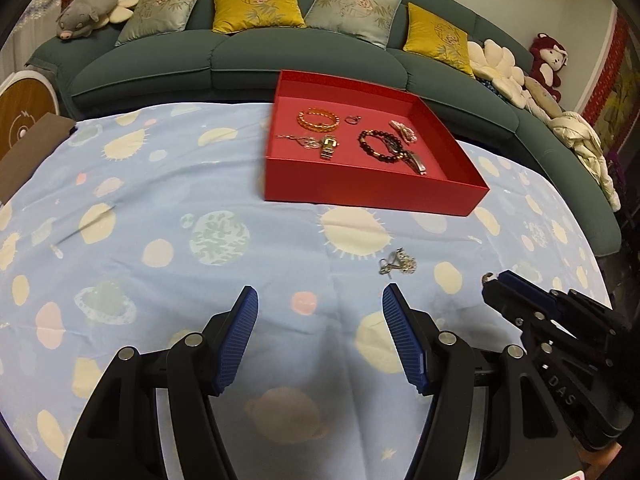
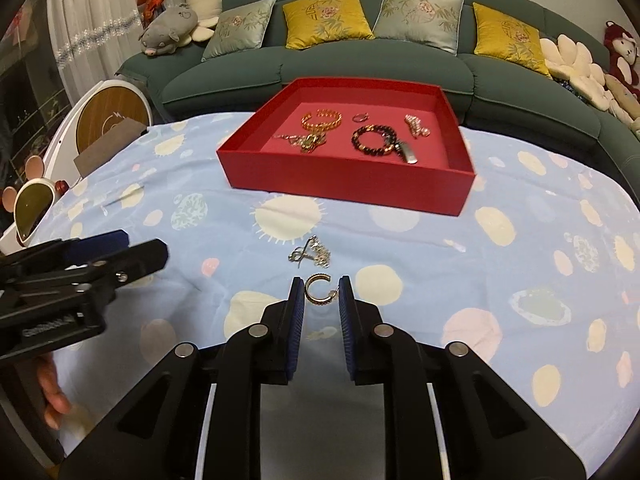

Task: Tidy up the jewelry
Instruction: 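Grasp the silver dangling earrings with the left tool while the right tool holds the hoop, then carry the hoop and silver earrings into the red tray and open both tools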

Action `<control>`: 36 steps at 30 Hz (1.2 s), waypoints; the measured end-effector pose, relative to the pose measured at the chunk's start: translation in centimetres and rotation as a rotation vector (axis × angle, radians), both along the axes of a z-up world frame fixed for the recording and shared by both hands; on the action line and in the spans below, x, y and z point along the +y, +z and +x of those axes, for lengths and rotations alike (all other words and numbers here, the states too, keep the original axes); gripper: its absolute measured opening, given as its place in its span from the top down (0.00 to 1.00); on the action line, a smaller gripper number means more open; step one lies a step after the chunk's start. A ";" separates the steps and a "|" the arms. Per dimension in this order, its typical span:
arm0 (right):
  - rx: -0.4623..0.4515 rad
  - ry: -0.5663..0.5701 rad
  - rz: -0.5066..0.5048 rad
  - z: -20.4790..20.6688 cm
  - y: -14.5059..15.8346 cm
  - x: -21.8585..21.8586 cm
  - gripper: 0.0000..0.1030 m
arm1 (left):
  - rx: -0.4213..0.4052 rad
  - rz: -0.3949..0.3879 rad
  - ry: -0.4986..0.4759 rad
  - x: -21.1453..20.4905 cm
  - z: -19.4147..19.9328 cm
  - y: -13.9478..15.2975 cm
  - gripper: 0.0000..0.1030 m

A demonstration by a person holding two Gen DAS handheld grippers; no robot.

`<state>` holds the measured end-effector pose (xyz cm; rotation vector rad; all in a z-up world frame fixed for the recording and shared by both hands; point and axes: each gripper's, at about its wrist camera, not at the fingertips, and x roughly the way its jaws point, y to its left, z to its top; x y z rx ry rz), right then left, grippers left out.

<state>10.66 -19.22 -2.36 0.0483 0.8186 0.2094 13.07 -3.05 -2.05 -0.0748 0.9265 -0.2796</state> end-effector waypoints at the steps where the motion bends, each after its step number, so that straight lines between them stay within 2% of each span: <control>1: -0.008 -0.010 0.002 -0.3 0.4 -0.7 0.83 | 0.001 -0.001 -0.009 -0.7 0.2 -0.2 0.39; 6: -0.011 -0.074 0.014 -1.7 0.6 -5.0 0.83 | 0.007 -0.014 -0.035 -4.0 1.8 -1.3 0.39; 12: 0.009 -0.101 0.015 -2.6 -0.2 -7.4 0.83 | 0.004 0.010 -0.055 -6.6 3.3 -2.7 0.40; 15: 0.005 -0.103 0.017 -2.8 -0.1 -7.8 0.83 | 0.010 0.019 -0.058 -7.0 3.6 -3.5 0.49; 18: 0.008 -0.109 0.018 -2.9 -0.2 -8.2 0.83 | 0.034 0.021 -0.067 -7.2 3.9 -4.5 0.69; 20: 0.013 -0.113 0.018 -2.9 -0.3 -8.5 0.83 | 0.007 0.039 -0.067 -7.3 3.7 -4.5 0.76; 22: 0.017 -0.117 0.019 -3.0 -0.5 -8.7 0.83 | -0.002 0.046 -0.068 -7.3 3.6 -4.6 0.79; 26: 0.022 -0.121 0.020 -3.0 -0.6 -8.9 0.83 | -0.002 0.039 -0.067 -7.2 3.7 -4.6 0.96; 31: 0.020 -0.117 0.021 -3.0 -0.5 -8.8 0.83 | -0.014 0.037 -0.070 -7.1 3.5 -4.3 0.99; 36: 0.018 -0.113 0.024 -3.0 -0.4 -8.6 0.83 | -0.046 0.020 -0.078 -6.8 3.0 -2.5 0.99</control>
